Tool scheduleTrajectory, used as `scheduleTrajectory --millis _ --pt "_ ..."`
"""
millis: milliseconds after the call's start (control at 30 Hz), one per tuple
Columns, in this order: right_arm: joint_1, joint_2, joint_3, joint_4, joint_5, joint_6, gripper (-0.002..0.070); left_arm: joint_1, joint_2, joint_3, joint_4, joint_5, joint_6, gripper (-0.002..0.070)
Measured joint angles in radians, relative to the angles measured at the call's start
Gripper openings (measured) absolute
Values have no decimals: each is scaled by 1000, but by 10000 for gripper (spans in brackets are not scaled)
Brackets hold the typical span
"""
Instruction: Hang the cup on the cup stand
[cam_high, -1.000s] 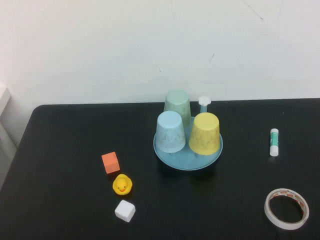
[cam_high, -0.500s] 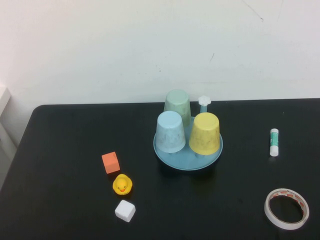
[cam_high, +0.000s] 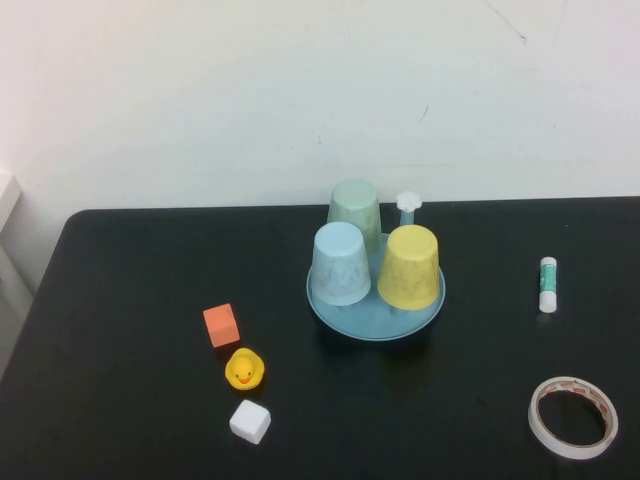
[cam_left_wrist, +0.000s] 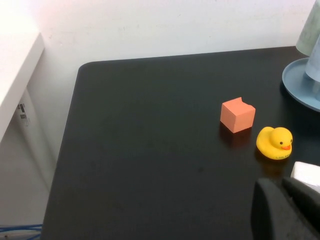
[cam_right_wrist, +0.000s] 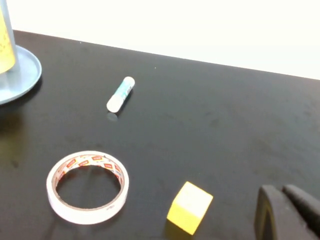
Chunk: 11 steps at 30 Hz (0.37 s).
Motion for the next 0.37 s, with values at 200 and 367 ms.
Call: scheduleTrajectory --millis 200,367 --pt "-4 0 0 0 0 102 0 0 0 0 0 0 0 -1" --pt "-23 0 0 -14 2 122 0 0 0 0 0 0 0 -1"
